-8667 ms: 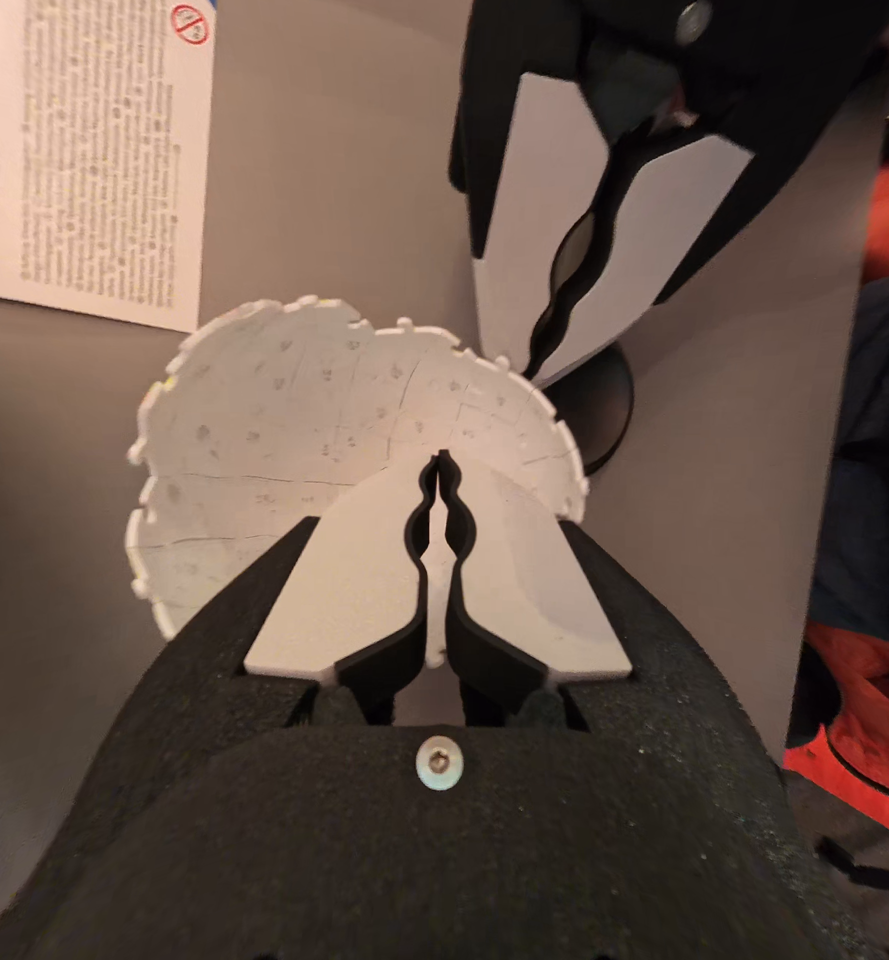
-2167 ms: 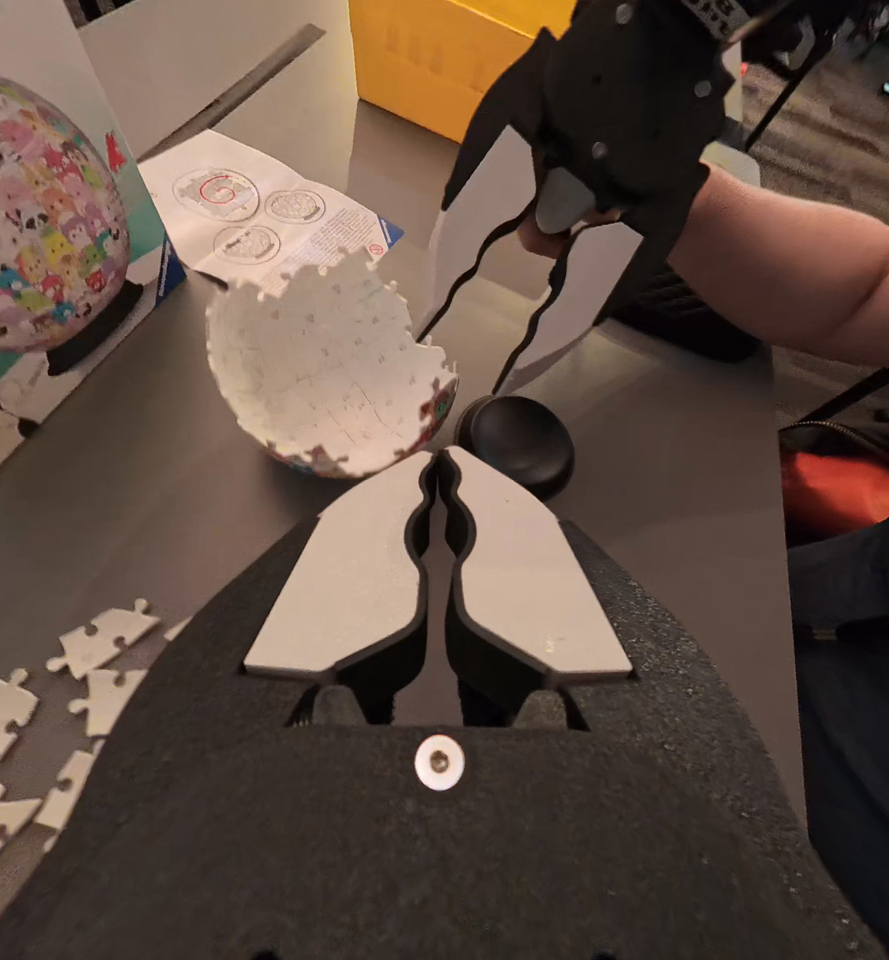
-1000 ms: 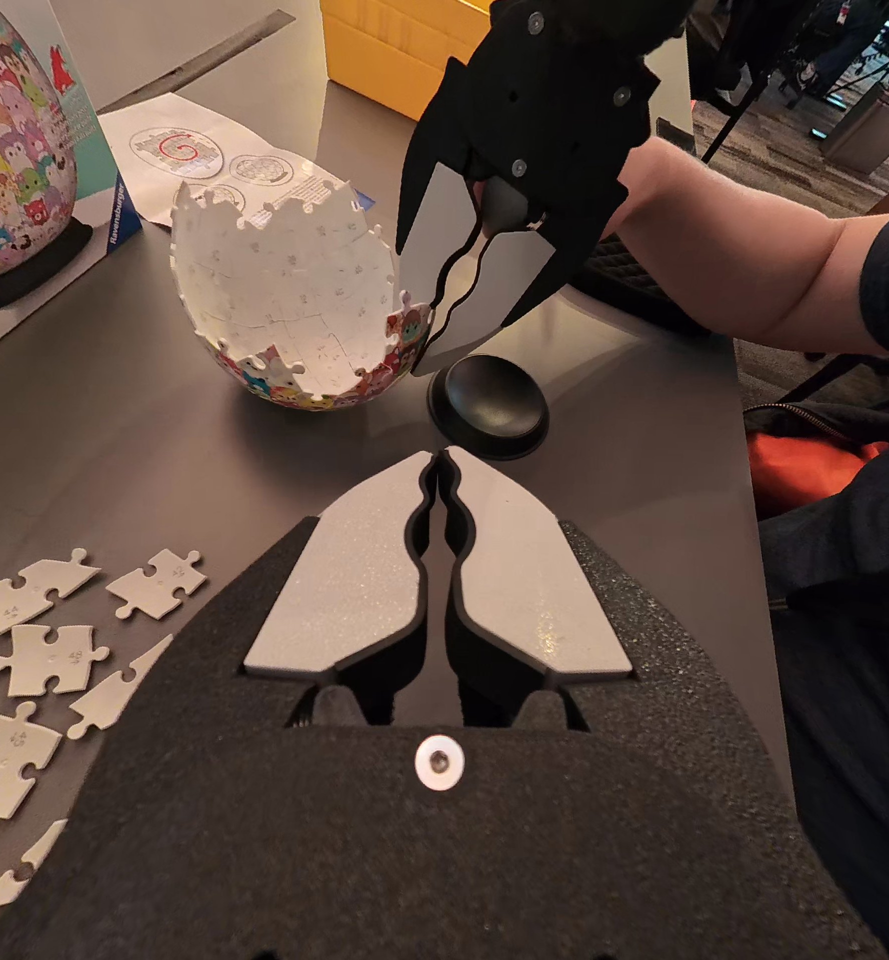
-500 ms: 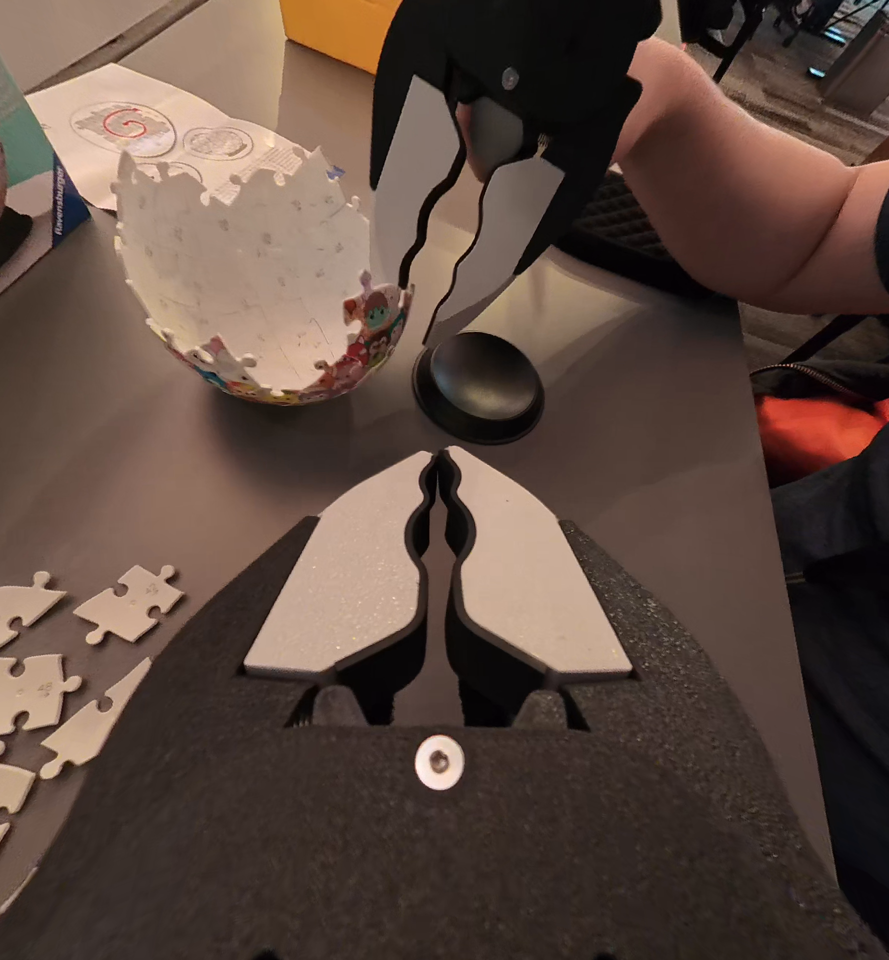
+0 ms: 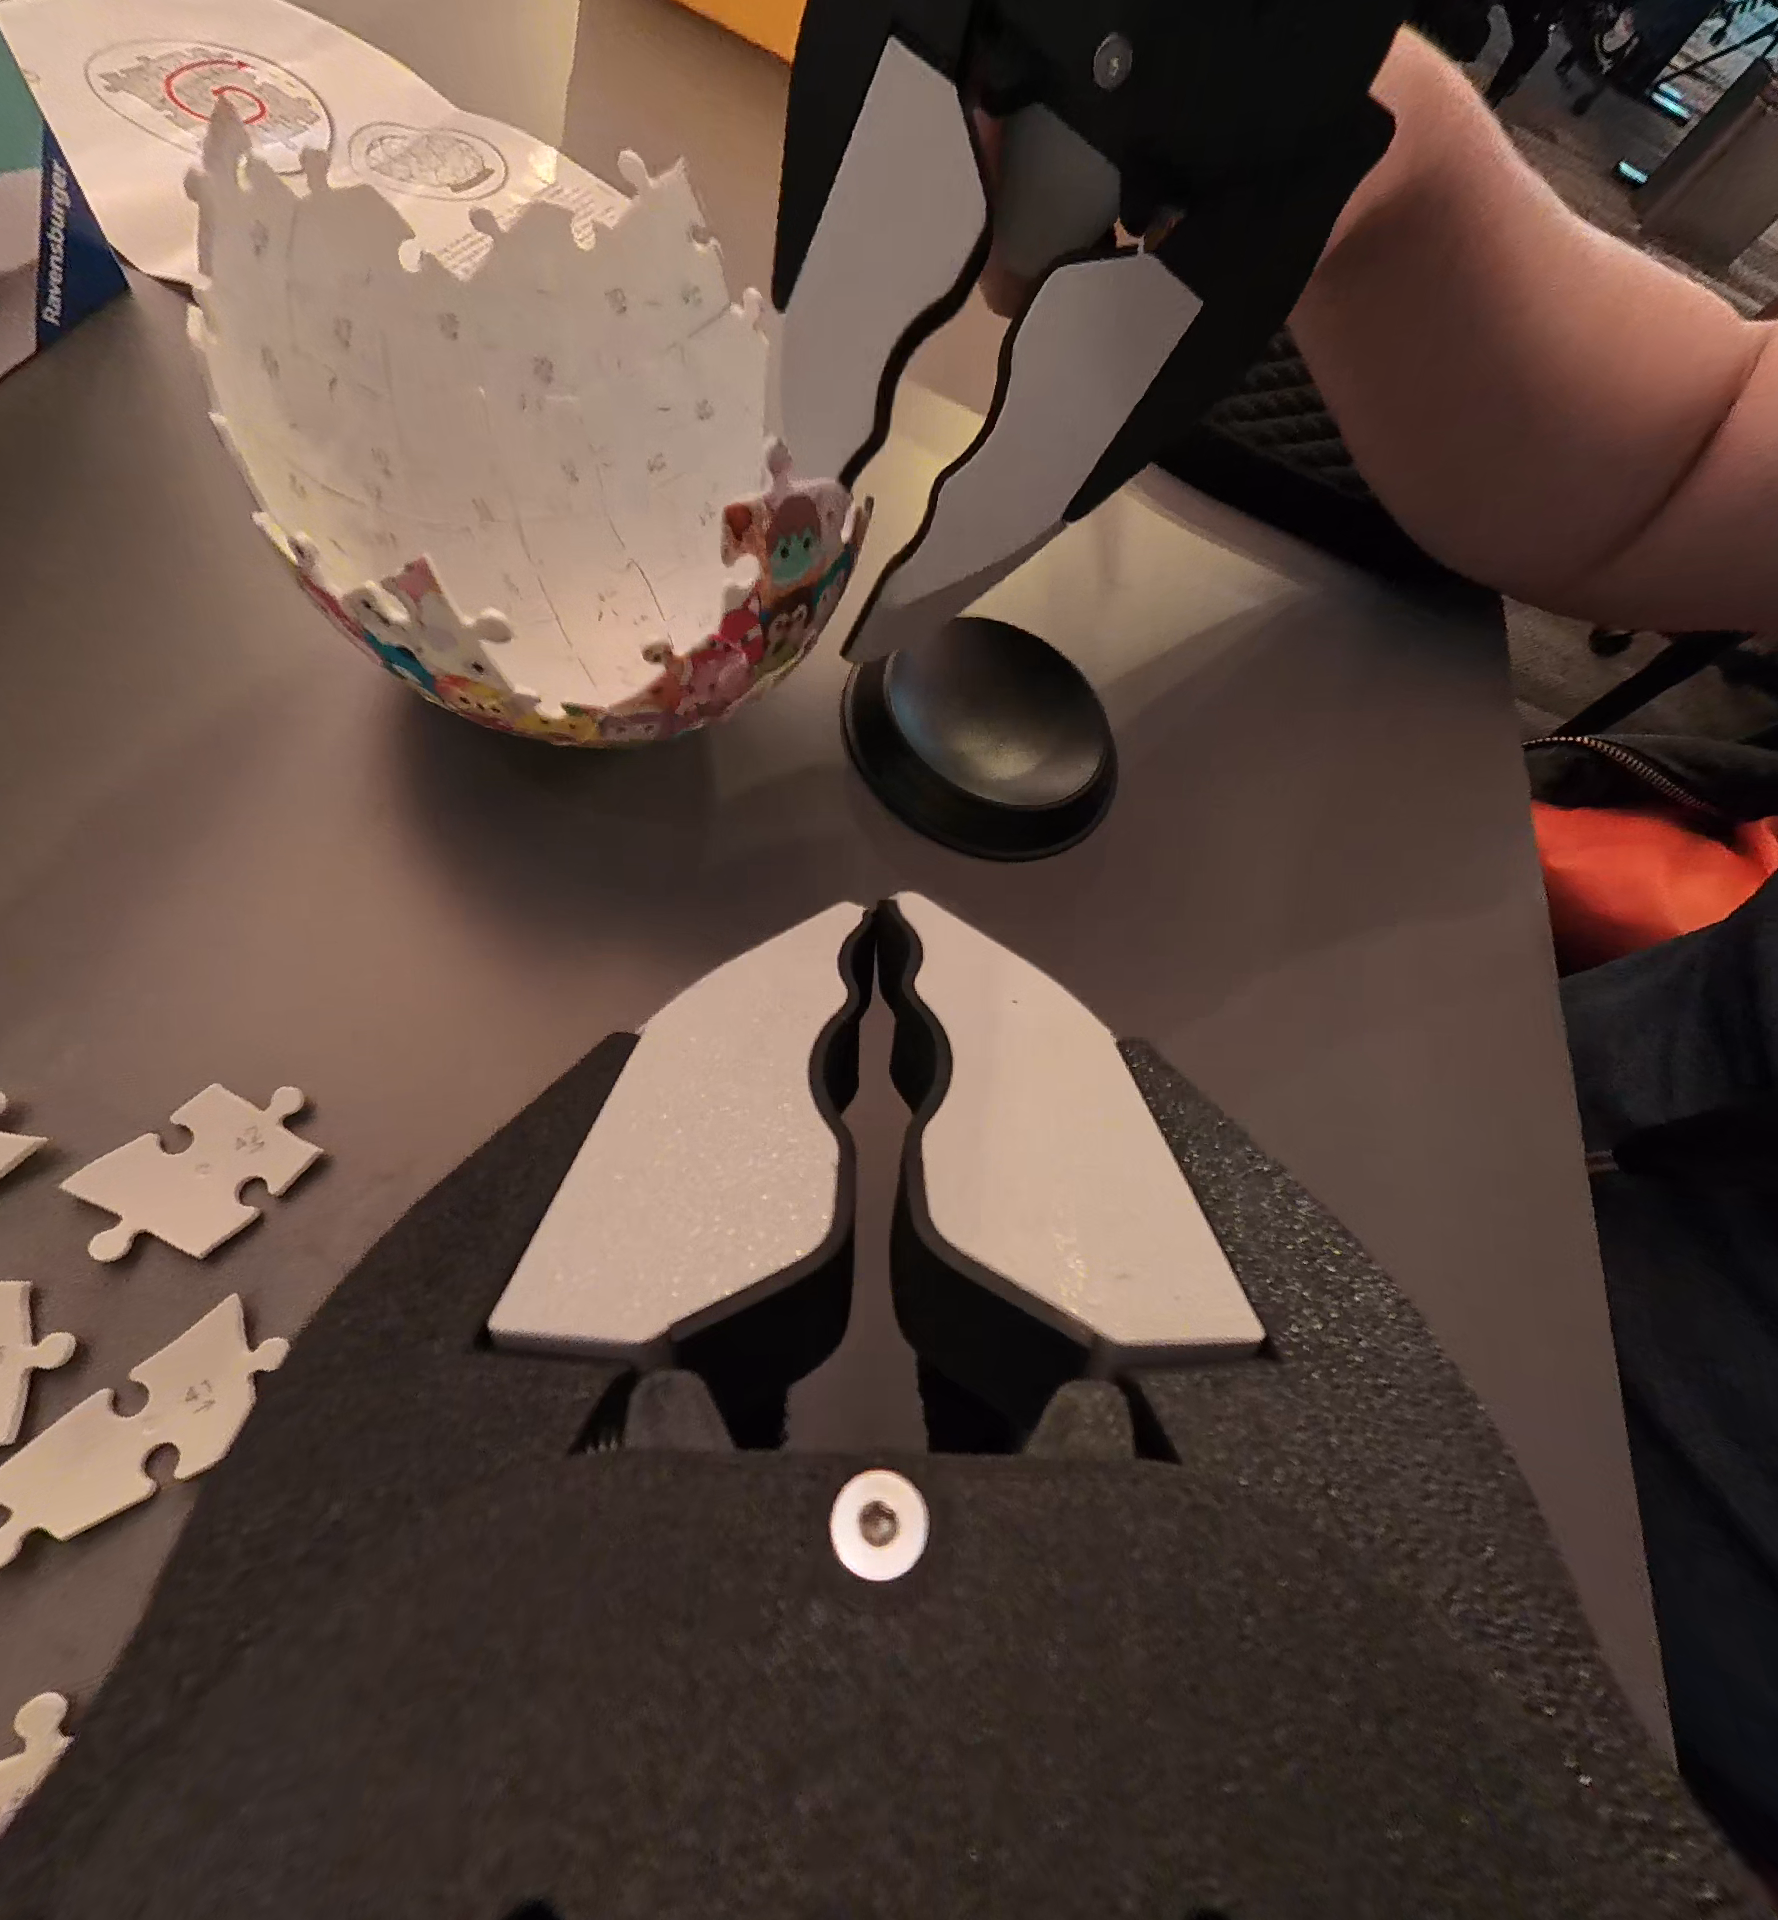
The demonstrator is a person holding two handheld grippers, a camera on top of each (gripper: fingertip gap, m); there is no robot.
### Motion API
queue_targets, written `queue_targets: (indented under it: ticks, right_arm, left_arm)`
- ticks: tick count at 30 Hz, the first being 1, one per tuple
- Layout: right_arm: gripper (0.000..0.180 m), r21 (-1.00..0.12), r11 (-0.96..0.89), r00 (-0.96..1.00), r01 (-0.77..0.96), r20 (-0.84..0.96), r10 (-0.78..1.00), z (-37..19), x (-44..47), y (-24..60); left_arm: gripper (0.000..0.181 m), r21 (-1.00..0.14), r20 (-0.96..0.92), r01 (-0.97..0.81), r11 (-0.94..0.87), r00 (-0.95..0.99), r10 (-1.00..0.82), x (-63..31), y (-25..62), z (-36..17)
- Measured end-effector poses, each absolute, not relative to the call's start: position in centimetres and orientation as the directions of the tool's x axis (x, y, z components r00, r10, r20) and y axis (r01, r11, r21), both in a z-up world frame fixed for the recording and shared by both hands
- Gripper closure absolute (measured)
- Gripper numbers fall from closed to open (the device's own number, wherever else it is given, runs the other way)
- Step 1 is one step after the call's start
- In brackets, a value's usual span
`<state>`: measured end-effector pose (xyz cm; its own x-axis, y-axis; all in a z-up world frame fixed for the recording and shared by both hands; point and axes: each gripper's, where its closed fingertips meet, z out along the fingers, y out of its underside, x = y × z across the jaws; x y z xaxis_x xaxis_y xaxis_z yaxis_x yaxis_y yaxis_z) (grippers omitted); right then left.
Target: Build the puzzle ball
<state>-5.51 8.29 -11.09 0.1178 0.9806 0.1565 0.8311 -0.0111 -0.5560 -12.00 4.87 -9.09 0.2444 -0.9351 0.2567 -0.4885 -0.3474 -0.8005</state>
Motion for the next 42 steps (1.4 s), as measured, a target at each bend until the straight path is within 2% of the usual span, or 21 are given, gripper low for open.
queue_targets:
  ticks: [5,12,18,24,26,30,33,37,42]
  right_arm:
    - [0.173,-0.549,-0.024,0.123,0.835,0.143,0.982,-11.1,-4.6,8.2]
    - [0.160,-0.575,-0.118,0.248,0.809,0.153,0.957,-10.2,-1.3,9.7]
    - [0.157,-0.625,-0.123,0.282,0.771,0.161,0.946,-9.5,-0.1,9.7]
    - [0.154,-0.700,-0.042,0.185,0.713,0.130,0.974,-8.6,-0.8,7.9]
    - [0.152,-0.723,-0.033,0.181,0.690,0.129,0.975,-8.1,-0.8,7.6]
    - [0.151,-0.805,-0.086,0.232,0.588,0.066,0.970,-6.4,0.9,7.5]
    - [0.150,-0.836,-0.168,0.277,0.522,-0.021,0.961,-5.5,2.7,7.6]
    - [0.148,-0.798,-0.278,0.321,0.535,-0.112,0.940,-7.3,3.6,7.9]
    - [0.148,-0.743,-0.326,0.258,0.585,-0.210,0.943,-9.8,1.9,6.5]
  left_arm:
    - [0.181,-0.790,0.274,-0.496,-0.360,0.239,-0.932,-12.1,4.7,-9.7]
    - [0.181,-0.792,0.291,-0.487,-0.369,0.230,-0.929,-12.4,4.3,-9.8]
    - [0.181,-0.786,0.311,-0.488,-0.379,0.217,-0.925,-12.3,4.0,-10.1]
    - [0.180,-0.789,0.291,-0.472,-0.393,0.277,-0.916,-12.7,6.2,-9.7]
    - [0.172,-0.800,0.320,-0.425,-0.425,0.298,-0.899,-13.0,7.6,-8.2]
    - [0.144,-0.813,0.360,-0.358,-0.458,0.308,-0.881,-13.0,11.2,-5.0]
    - [0.141,-0.822,0.359,-0.352,-0.447,0.288,-0.888,-11.6,14.4,-3.5]
    - [0.131,-0.784,0.364,-0.433,-0.445,0.260,-0.895,-8.8,18.0,-3.8]
    - [0.121,-0.758,0.414,-0.468,-0.454,0.191,-0.890,-6.7,19.8,-4.4]
